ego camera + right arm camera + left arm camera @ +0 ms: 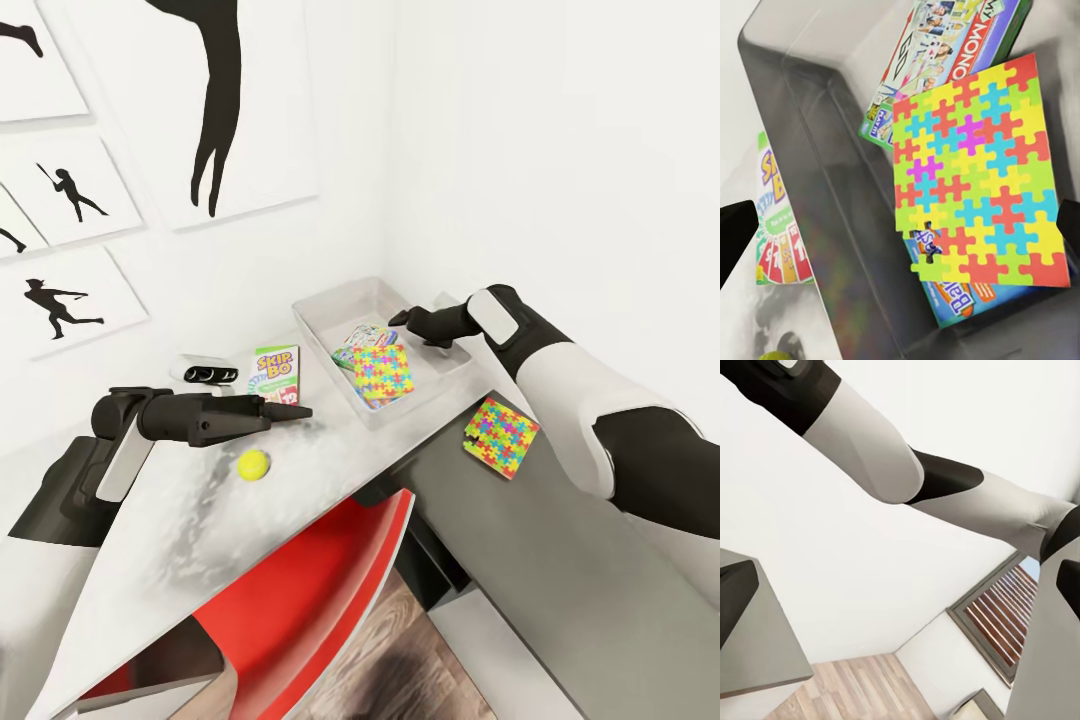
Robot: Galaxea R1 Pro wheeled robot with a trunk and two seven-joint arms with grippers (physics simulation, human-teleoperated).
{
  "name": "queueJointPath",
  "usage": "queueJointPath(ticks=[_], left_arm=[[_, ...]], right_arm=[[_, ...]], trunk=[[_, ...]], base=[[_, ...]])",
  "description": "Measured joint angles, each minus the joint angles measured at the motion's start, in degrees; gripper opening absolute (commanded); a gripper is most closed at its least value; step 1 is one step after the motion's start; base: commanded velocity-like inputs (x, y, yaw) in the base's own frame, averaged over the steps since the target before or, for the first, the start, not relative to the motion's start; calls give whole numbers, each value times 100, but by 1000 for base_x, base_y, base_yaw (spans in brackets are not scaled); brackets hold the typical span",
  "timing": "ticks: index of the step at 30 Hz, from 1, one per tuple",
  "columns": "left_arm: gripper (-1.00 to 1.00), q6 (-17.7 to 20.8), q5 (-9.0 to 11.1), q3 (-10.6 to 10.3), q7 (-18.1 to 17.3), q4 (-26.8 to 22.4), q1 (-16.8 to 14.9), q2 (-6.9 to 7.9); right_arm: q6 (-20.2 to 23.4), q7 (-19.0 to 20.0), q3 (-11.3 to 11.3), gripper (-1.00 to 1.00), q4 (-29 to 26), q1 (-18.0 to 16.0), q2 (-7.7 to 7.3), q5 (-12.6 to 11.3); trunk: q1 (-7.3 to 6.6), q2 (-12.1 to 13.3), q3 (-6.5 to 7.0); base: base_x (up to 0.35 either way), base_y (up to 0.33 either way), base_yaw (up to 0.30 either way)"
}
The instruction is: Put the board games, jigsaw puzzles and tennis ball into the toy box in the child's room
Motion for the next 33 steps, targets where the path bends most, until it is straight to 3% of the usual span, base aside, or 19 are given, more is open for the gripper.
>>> queueJointPath(ticks=[33], left_arm=[[100, -5, 4, 8, 0, 1, 2, -3]], right_arm=[[-16, -14, -1, 100, -7, 1, 3, 5]], trunk=[[0, 0, 0]], base=[[-73, 26, 0]])
